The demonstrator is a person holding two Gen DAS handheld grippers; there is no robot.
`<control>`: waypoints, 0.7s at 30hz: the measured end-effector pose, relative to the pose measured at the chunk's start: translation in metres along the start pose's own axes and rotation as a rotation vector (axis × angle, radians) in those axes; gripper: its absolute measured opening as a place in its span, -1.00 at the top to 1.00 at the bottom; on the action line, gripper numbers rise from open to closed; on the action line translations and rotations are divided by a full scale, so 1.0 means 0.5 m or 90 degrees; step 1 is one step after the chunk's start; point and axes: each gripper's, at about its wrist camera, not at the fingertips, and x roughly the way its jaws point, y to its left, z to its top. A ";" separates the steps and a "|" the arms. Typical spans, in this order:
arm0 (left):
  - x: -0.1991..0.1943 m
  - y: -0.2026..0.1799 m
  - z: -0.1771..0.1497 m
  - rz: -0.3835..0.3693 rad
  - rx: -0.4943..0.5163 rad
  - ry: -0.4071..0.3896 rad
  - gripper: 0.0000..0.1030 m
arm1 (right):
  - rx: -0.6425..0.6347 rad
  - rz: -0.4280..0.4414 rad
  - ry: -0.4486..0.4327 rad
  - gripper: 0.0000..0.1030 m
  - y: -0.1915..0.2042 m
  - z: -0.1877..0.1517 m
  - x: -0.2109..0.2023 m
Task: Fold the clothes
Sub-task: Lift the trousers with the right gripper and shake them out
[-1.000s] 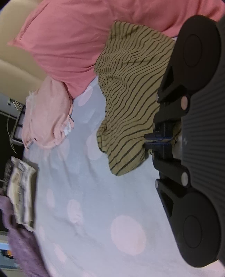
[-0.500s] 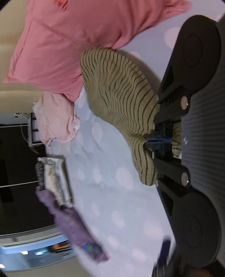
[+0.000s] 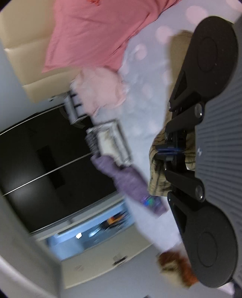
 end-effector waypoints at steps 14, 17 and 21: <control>-0.246 0.045 0.243 -0.037 0.035 -0.197 0.94 | -0.031 -0.021 -0.254 0.96 0.051 0.153 -0.212; -0.299 0.021 0.309 -0.045 0.069 -0.276 0.87 | -0.046 -0.041 -0.314 0.96 0.059 0.177 -0.260; -0.282 -0.021 0.301 -0.036 0.122 -0.276 0.55 | -0.062 -0.081 -0.366 0.95 0.060 0.187 -0.310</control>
